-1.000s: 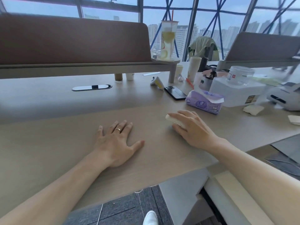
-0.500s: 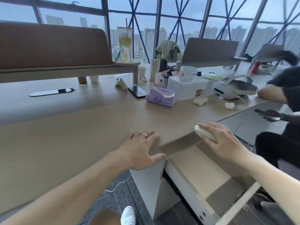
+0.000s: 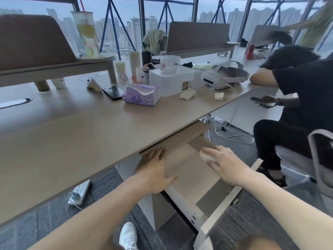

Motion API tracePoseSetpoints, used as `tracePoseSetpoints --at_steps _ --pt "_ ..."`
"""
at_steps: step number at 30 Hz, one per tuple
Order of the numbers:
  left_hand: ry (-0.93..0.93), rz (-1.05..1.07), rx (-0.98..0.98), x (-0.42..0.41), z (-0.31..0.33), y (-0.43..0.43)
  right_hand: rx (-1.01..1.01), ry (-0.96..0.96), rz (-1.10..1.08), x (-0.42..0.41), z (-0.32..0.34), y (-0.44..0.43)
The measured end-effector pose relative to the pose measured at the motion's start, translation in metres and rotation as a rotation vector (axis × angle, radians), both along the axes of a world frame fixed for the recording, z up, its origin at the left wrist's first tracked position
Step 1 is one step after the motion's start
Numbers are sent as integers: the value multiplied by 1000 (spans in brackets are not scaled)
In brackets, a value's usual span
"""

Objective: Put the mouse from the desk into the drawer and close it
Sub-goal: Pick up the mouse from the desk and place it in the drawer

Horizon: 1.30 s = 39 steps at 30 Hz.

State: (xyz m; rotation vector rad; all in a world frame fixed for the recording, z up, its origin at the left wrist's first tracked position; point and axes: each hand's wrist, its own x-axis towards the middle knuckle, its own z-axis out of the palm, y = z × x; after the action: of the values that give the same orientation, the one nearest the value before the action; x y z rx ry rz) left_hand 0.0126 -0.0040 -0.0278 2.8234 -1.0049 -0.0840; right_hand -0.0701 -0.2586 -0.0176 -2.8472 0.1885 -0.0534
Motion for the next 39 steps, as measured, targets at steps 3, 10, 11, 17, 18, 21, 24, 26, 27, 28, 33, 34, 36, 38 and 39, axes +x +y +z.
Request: tracePoseSetpoints --at_steps 3,10,11,17,18,21,24,26,27,28,33,34,36,38,39 --pt "-84 10 -10 0 -11 -3 6 47 30 7 -13 0" --pt "-287 -23 -81 -4 -27 2 -4 156 28 34 -44 6" --pt "-304 -12 -78 -4 -28 0 -16 185 17 39 -47 8" --pt "-330 22 -32 -2 -31 -5 -123 358 -1 65 -68 20" --pt "-328 24 -23 -2 -32 -5 -121 367 -5 67 -71 21" --pt "-321 24 -13 -2 -33 -5 -129 391 8 70 -80 27" --pt "-320 19 -5 0 -35 -5 -120 371 9 71 -90 28" --pt "-318 16 -2 0 -36 -4 -117 351 10 69 -96 27" --pt "-317 16 -2 0 -36 -4 -116 345 6 68 -98 27" --pt "-317 15 -1 0 -36 -4 -117 341 2 67 -100 27" --pt "-316 22 0 -1 -35 -4 -124 317 -3 69 -105 30" --pt "-314 24 0 -1 -35 -5 -121 311 -9 69 -105 30" --pt "-315 26 6 0 -35 -5 -119 306 -16 69 -106 30" --pt "-315 27 7 0 -36 -5 -120 306 -16 69 -106 31" --pt "-314 27 6 -1 -35 -5 -121 305 -15 69 -105 31"
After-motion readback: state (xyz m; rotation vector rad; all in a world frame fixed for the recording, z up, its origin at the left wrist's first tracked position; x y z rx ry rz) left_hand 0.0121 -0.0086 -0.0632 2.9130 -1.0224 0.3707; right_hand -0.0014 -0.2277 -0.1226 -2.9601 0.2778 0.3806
